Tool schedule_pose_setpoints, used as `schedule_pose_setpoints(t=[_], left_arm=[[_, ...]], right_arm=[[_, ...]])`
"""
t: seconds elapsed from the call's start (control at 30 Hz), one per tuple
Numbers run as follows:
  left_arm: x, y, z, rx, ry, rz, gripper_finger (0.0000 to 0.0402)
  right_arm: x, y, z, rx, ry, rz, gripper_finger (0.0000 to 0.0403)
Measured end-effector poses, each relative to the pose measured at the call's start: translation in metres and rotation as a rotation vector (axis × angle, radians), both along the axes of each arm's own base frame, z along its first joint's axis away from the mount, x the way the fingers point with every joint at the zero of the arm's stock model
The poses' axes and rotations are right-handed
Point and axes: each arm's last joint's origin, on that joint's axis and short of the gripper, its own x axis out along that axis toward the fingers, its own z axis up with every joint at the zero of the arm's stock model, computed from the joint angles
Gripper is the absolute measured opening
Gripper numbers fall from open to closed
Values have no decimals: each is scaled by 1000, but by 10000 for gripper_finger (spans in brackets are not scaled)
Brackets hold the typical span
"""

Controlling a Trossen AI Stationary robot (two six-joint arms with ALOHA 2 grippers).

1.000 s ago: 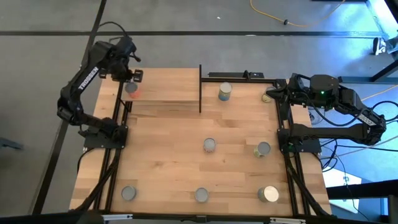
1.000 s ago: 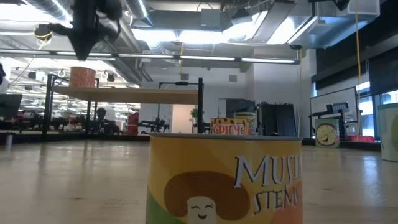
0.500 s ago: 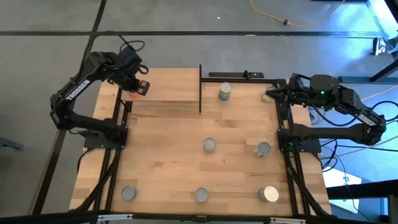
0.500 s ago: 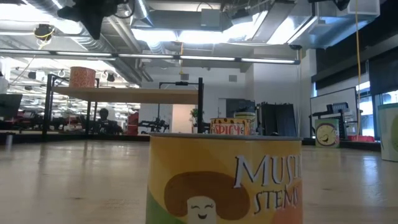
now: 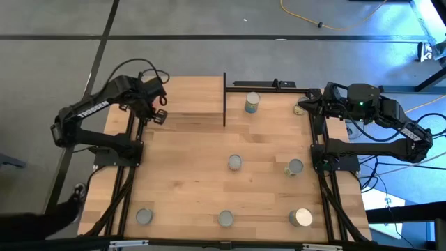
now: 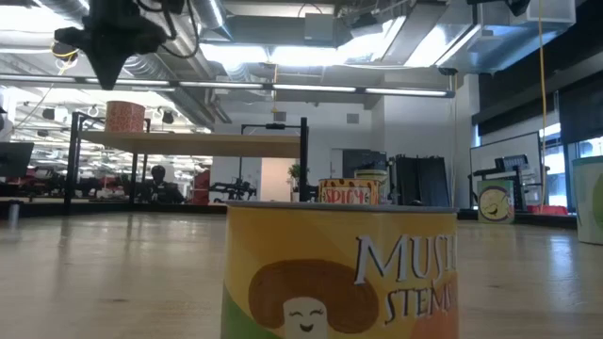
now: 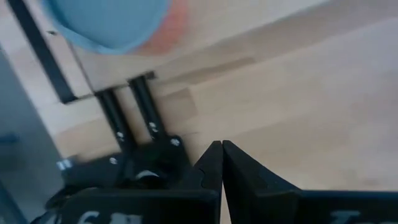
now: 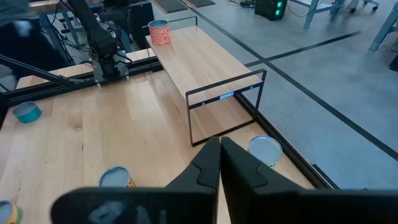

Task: Pick and place cans onto a shelf
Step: Put the canned meatballs on the shelf

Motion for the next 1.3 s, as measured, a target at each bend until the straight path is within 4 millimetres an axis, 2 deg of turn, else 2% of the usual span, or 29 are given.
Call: schedule_pose_setpoints(t=[0.17, 0.4, 0.97, 1.3], left_arm=[[-7, 8, 1, 93, 63, 29, 0], [-13, 21, -2, 70, 91, 35, 0], [1, 43, -18, 16, 170, 19, 0], [0, 58, -22, 30, 164, 21, 0]], right_arm=[[0, 0, 0, -8, 3, 4, 16], [0, 0, 0, -21, 9, 9, 16], [0, 0, 0, -17, 7, 8, 16], [0, 0, 0, -16, 7, 8, 16]])
